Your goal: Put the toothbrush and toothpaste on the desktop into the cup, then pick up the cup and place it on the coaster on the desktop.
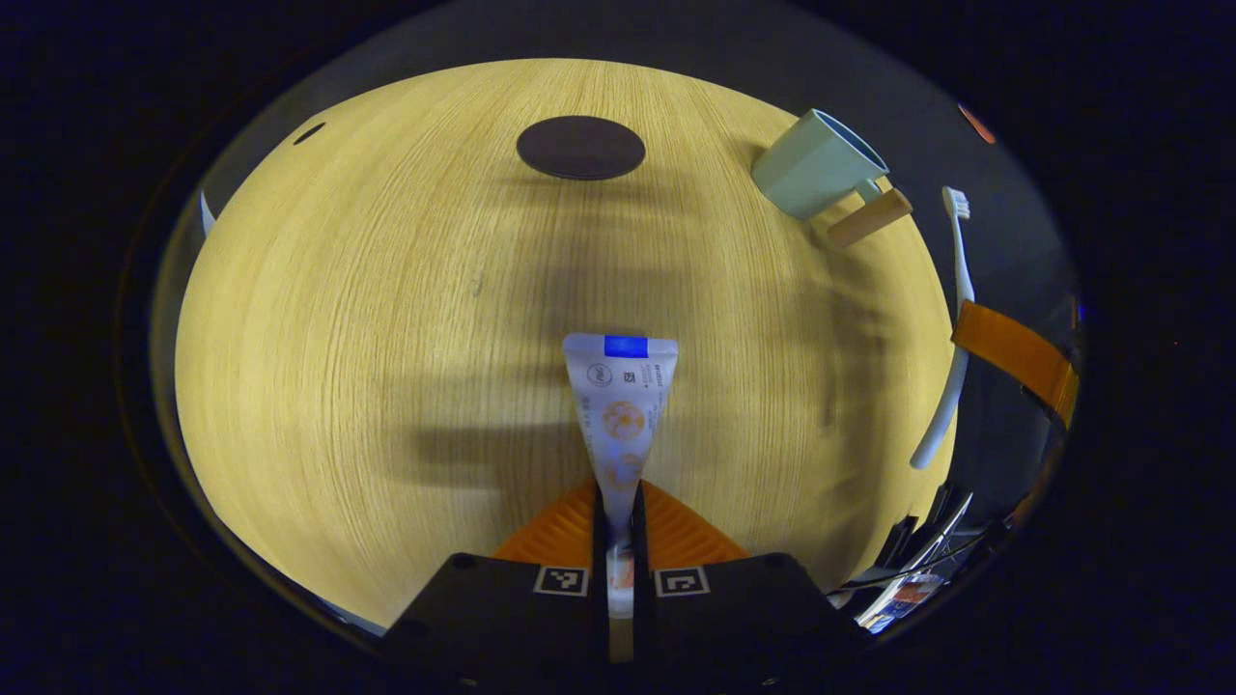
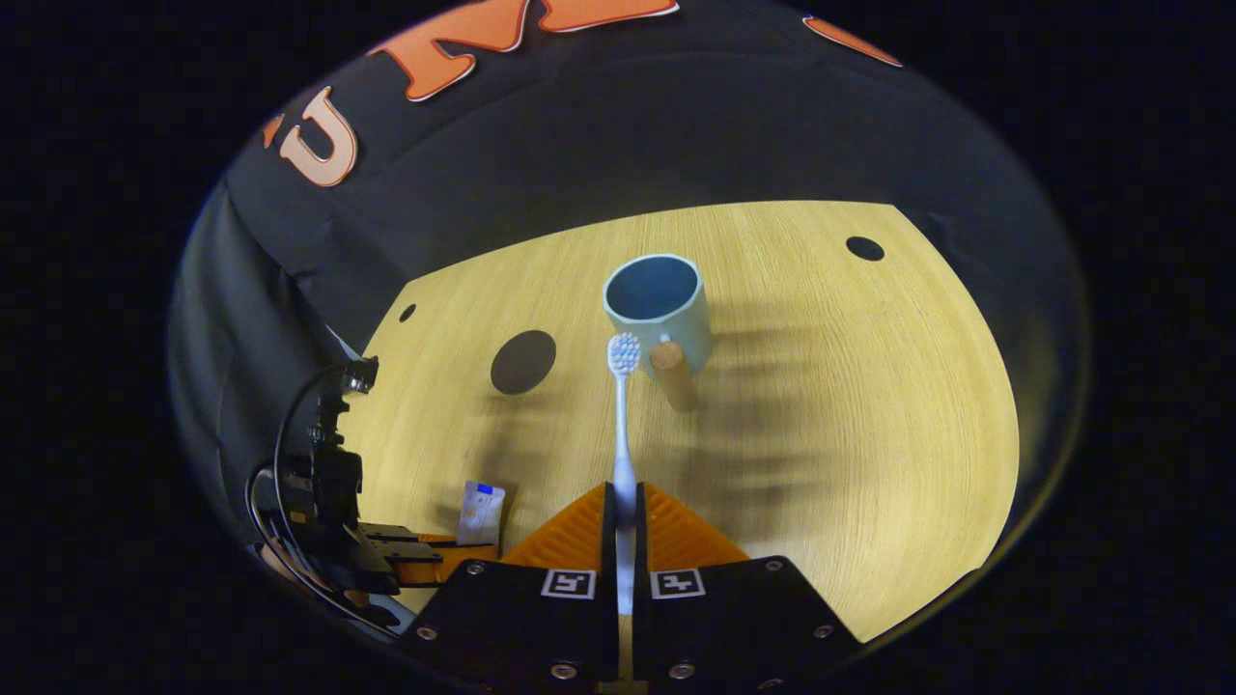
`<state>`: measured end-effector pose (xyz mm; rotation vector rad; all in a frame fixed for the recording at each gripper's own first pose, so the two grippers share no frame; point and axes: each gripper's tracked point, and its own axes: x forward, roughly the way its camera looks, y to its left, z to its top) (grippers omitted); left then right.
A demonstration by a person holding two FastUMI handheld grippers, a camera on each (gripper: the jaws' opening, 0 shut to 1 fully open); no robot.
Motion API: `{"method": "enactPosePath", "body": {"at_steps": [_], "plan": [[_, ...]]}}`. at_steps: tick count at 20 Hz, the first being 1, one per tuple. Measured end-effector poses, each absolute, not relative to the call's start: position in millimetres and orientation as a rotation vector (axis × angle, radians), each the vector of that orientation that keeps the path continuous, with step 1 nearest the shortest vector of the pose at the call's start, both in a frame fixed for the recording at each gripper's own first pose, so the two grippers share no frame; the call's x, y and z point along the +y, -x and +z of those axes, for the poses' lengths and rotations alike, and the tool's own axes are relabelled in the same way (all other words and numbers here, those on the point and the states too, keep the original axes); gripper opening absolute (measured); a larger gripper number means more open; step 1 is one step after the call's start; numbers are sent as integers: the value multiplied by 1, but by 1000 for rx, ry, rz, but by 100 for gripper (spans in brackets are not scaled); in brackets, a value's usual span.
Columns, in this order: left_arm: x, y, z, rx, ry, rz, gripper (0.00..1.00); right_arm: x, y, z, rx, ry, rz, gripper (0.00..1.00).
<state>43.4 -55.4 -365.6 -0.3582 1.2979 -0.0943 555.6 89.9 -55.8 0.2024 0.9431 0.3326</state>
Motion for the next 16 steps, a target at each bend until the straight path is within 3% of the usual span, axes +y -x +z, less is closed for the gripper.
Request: {"method": "enactPosePath", "body": {"at_steps": [13,16], "plan": [[-87,-2,-389,1203,361,-99,10,69,-711,-30,493,-192,332,6],[-84,20,-393,1194,369,-96,12,66,-734,-1,364,-205,346,6]]}}
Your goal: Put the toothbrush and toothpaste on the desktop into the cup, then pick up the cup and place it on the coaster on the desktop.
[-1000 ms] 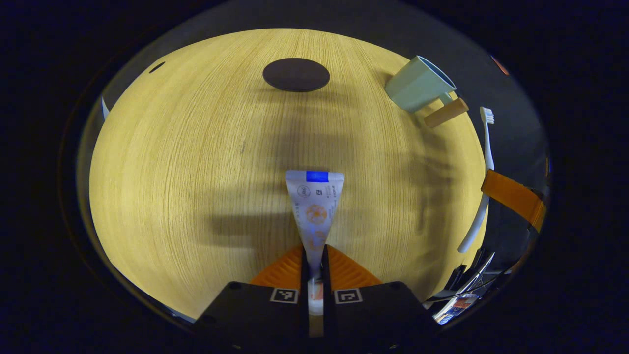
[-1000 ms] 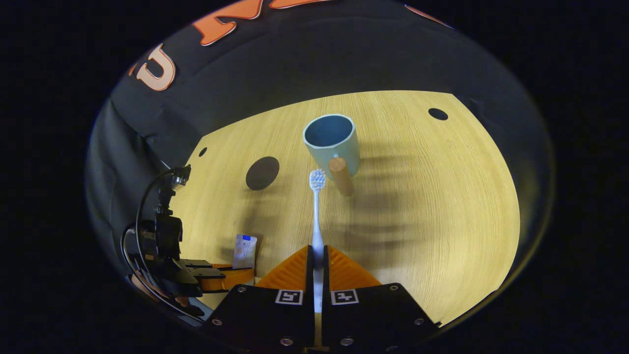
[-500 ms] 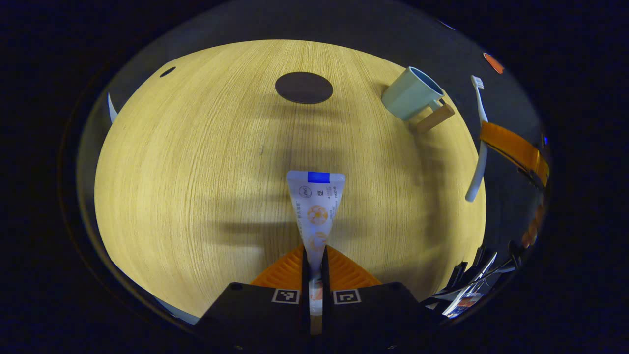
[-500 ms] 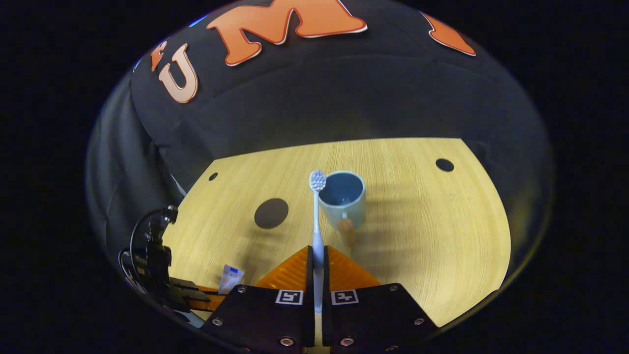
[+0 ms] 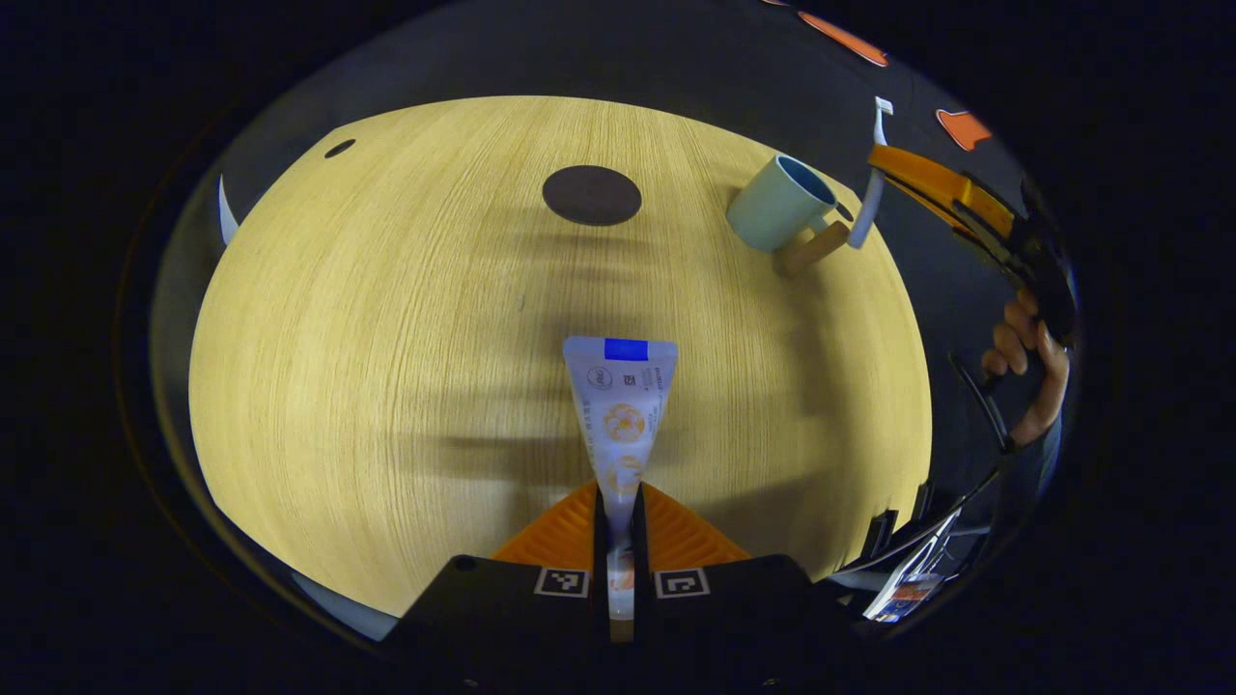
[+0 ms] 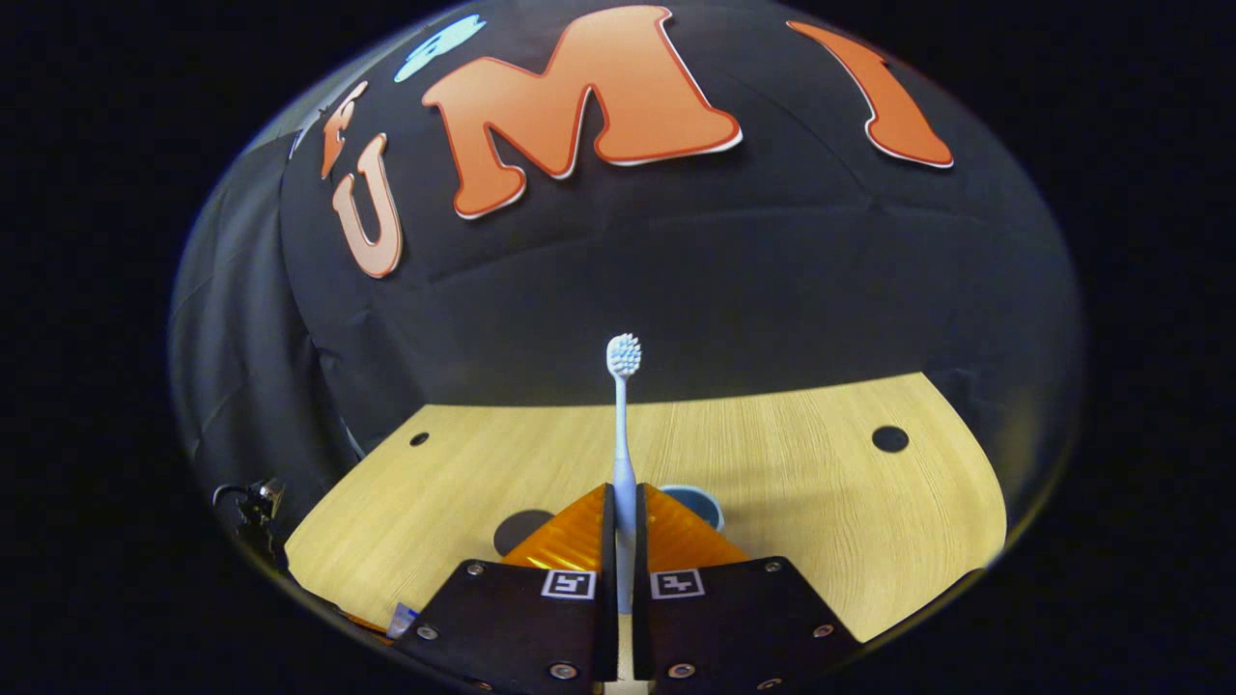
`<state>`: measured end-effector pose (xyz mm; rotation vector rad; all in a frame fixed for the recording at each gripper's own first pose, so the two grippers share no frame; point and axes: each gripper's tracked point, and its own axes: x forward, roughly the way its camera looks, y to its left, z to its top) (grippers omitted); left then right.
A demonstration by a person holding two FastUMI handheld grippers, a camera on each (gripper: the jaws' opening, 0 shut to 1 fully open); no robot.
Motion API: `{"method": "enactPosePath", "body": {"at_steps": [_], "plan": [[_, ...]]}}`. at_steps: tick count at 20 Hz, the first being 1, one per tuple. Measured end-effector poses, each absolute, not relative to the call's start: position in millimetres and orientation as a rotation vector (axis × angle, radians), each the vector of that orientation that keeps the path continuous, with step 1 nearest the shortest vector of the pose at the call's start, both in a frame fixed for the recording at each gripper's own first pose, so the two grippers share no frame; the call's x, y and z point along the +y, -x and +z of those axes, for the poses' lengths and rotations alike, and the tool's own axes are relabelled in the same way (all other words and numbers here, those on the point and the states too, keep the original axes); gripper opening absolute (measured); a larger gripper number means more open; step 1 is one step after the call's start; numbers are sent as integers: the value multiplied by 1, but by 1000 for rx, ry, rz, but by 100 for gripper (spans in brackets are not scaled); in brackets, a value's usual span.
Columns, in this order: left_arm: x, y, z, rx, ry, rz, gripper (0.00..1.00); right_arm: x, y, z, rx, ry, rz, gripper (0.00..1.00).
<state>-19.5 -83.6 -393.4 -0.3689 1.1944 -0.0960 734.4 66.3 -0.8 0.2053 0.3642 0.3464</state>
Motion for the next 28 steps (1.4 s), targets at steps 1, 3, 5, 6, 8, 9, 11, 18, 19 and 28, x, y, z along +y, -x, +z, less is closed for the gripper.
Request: {"method": "enactPosePath", "body": {"at_steps": [1,3,5,6,8,9,11,18,19,28], "plan": [[-81,19,-404,1192,368,-93,10,65,-742,8,320,-205,340,6],[-81,26,-413,1189,373,-87,10,69,-754,15,250,-209,332,6],[-72,36,-421,1187,382,-95,10,72,-764,21,190,-194,333,6],[-67,41,-426,1187,384,-96,12,70,-769,26,161,-191,332,6],[-64,47,-436,1178,383,-97,10,65,-780,30,112,-192,327,6],[-79,20,-418,1174,382,-94,10,62,-785,27,96,-181,320,6],[-84,15,-412,1170,380,-92,10,58,-794,17,82,-148,316,6],[-96,-2,-388,1143,366,-84,10,71,-797,-35,111,-100,342,6],[-96,-6,-382,1135,360,-80,10,74,-796,-43,120,-100,350,7],[-100,-70,-349,953,289,-126,10,57,-778,-59,245,-150,288,18]]}}
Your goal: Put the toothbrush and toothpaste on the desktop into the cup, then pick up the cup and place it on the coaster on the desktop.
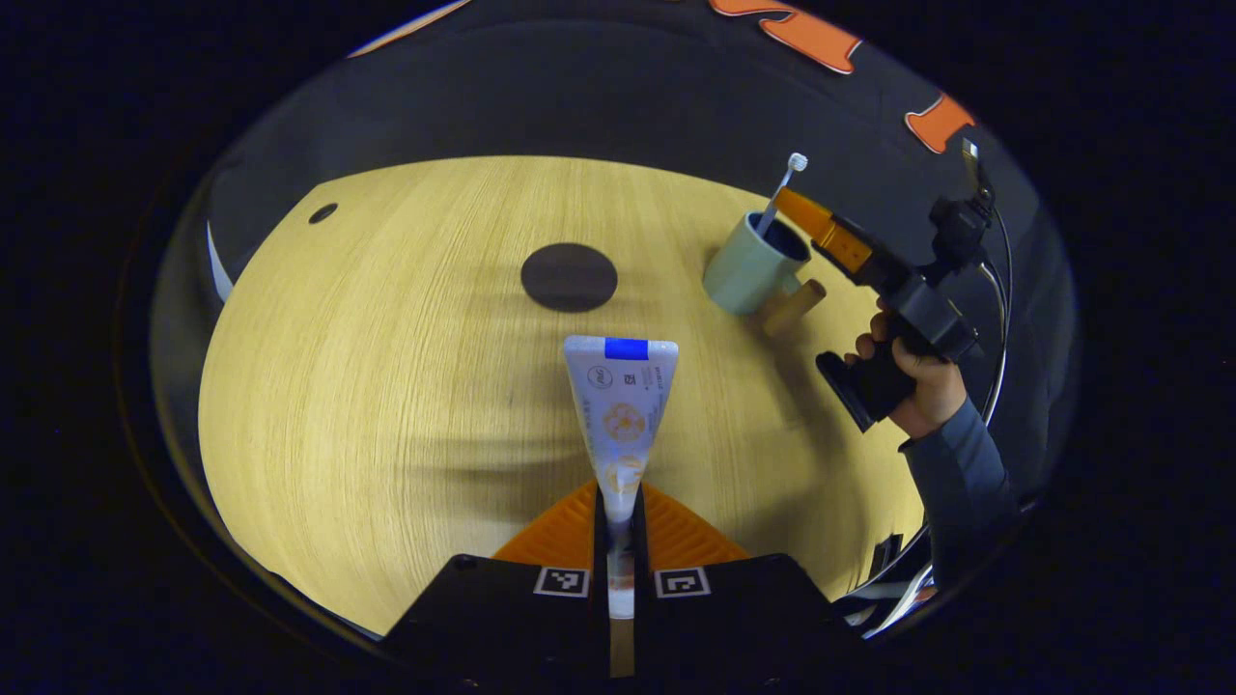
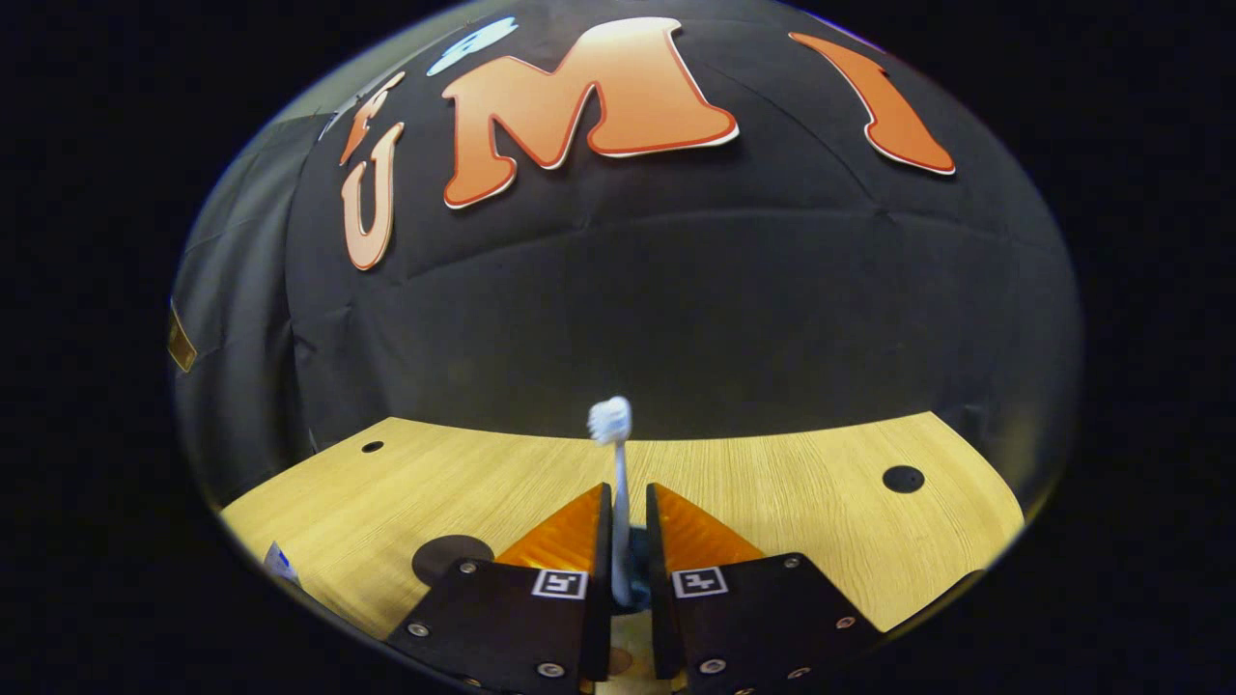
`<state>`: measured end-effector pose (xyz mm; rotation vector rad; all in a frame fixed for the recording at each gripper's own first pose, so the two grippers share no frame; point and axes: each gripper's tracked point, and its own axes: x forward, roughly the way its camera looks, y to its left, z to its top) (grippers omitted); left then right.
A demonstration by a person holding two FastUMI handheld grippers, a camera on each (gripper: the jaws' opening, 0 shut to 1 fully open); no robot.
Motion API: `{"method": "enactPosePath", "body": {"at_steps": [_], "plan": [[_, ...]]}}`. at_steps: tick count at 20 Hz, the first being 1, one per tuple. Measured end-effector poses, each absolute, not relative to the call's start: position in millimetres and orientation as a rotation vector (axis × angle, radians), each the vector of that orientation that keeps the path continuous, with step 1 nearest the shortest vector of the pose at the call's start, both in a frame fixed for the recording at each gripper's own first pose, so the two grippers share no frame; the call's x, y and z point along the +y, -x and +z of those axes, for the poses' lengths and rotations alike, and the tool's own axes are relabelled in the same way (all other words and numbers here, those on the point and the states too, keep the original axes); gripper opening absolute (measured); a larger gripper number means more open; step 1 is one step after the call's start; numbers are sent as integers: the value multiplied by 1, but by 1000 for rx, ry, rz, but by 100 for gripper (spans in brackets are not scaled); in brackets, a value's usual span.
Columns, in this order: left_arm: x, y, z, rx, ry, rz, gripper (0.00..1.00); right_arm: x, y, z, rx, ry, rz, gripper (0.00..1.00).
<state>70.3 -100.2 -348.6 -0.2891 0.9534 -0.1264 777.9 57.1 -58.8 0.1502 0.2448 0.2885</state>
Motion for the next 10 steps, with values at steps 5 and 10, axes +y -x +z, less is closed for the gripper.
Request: {"method": "enactPosePath", "body": {"at_steps": [5,10], "plan": [[-89,-164,-325,794,237,-176,10,48,-718,-68,398,-130,302,40],[-101,-232,-279,620,235,-207,10,30,-664,-83,510,-127,295,64]]}}
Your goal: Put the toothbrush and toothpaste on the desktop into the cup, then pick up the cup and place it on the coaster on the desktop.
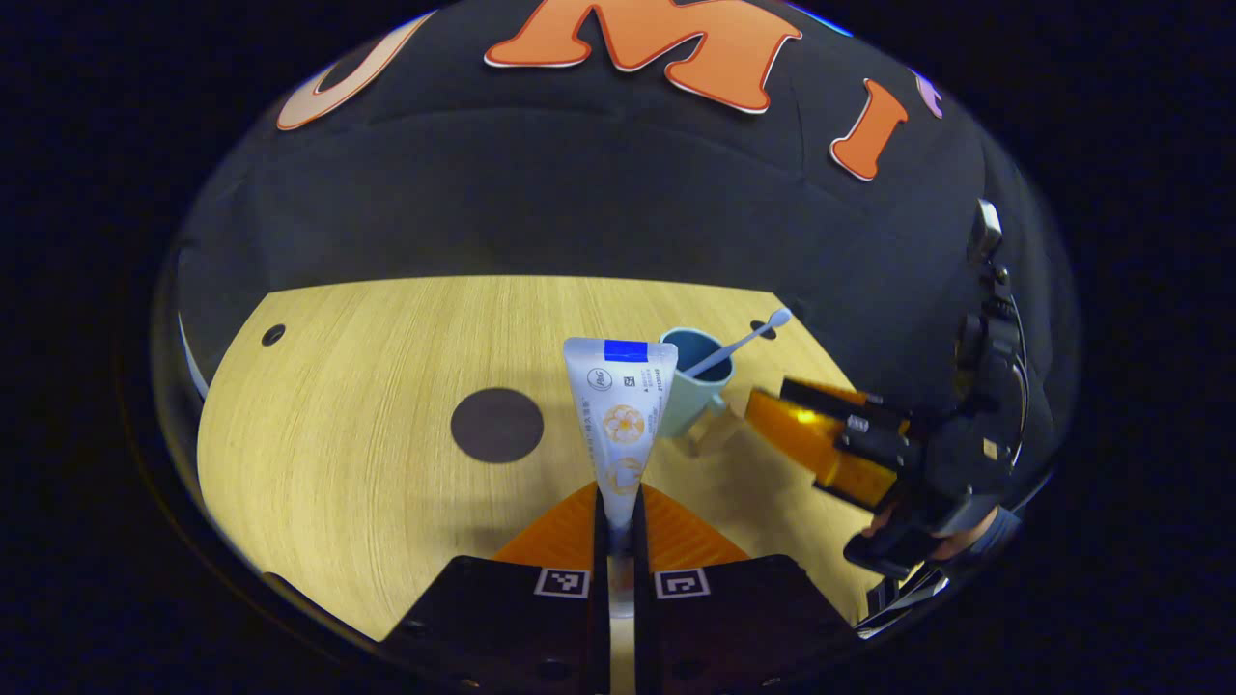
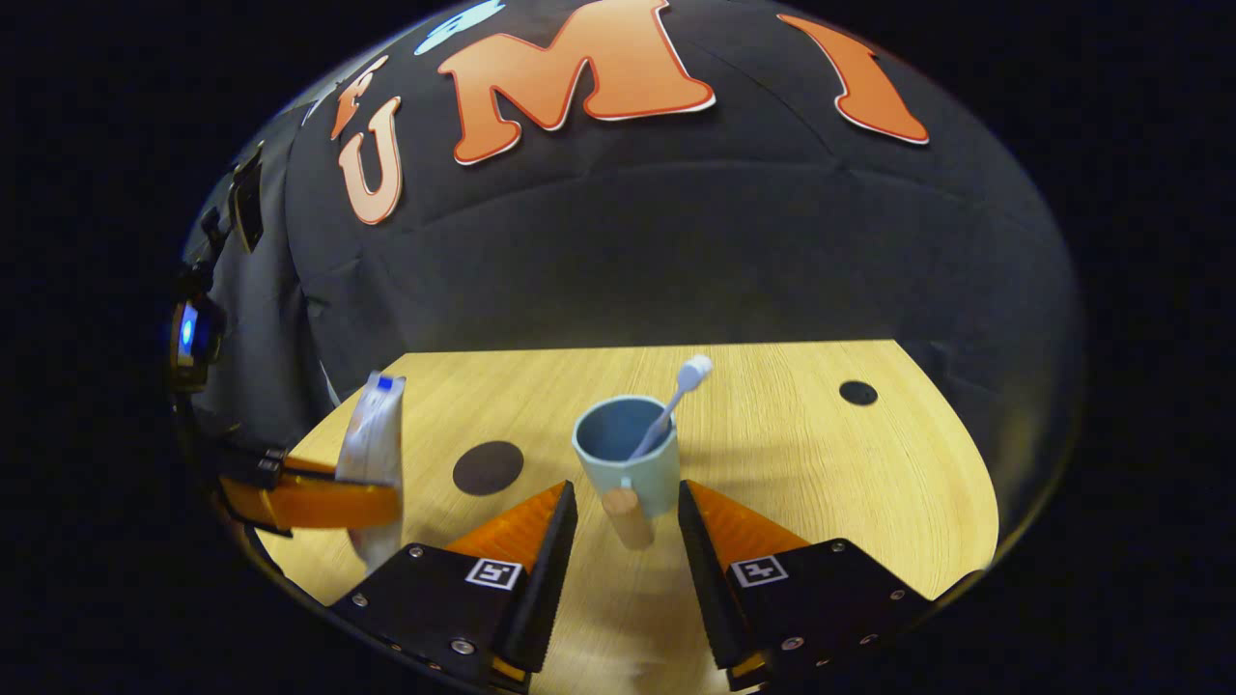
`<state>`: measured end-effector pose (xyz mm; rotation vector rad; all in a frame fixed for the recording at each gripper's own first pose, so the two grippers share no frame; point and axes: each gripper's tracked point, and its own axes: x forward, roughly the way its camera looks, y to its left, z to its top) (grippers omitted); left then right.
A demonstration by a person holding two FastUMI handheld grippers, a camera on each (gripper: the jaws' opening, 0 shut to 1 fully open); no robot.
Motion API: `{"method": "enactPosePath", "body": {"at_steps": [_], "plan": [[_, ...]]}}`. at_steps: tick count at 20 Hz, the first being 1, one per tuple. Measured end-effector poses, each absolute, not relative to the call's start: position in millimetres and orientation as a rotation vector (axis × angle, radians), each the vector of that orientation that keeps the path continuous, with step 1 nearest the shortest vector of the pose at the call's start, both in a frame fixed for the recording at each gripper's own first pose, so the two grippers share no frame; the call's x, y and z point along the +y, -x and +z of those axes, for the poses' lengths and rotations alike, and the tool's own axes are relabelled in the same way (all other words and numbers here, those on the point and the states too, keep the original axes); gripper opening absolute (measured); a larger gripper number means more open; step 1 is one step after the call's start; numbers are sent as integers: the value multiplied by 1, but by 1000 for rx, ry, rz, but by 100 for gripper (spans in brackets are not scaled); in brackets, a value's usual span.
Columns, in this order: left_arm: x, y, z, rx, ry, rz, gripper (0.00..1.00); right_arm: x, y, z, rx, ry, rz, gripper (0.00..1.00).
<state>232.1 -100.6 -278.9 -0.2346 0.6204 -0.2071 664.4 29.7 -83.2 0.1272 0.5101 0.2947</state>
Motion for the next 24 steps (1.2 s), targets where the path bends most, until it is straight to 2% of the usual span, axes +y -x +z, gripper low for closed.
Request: {"method": "enactPosePath", "body": {"at_steps": [1,2,3,4,7,13,14,17,20,24], "plan": [[-103,-238,-273,585,234,-211,10,26,-655,-87,533,-135,289,66],[-104,-248,-264,544,233,-213,10,23,-647,-91,554,-141,283,63],[-107,-258,-257,501,231,-217,10,21,-640,-95,569,-147,278,72],[-109,-266,-250,459,229,-218,10,19,-632,-99,582,-155,274,77],[-117,-292,-232,338,222,-228,10,17,-614,-109,617,-198,257,84],[-133,-342,-191,77,236,-239,7,14,-587,-131,658,-198,271,86],[-136,-348,-185,46,238,-238,10,13,-586,-134,662,-197,272,87],[-150,-366,-181,-10,249,-242,10,9,-583,-141,671,-225,276,90],[-161,-381,-187,-37,249,-239,10,7,-582,-147,688,-244,286,98],[-173,-396,-209,-34,205,-233,10,1,-582,-151,696,-257,295,98]]}}
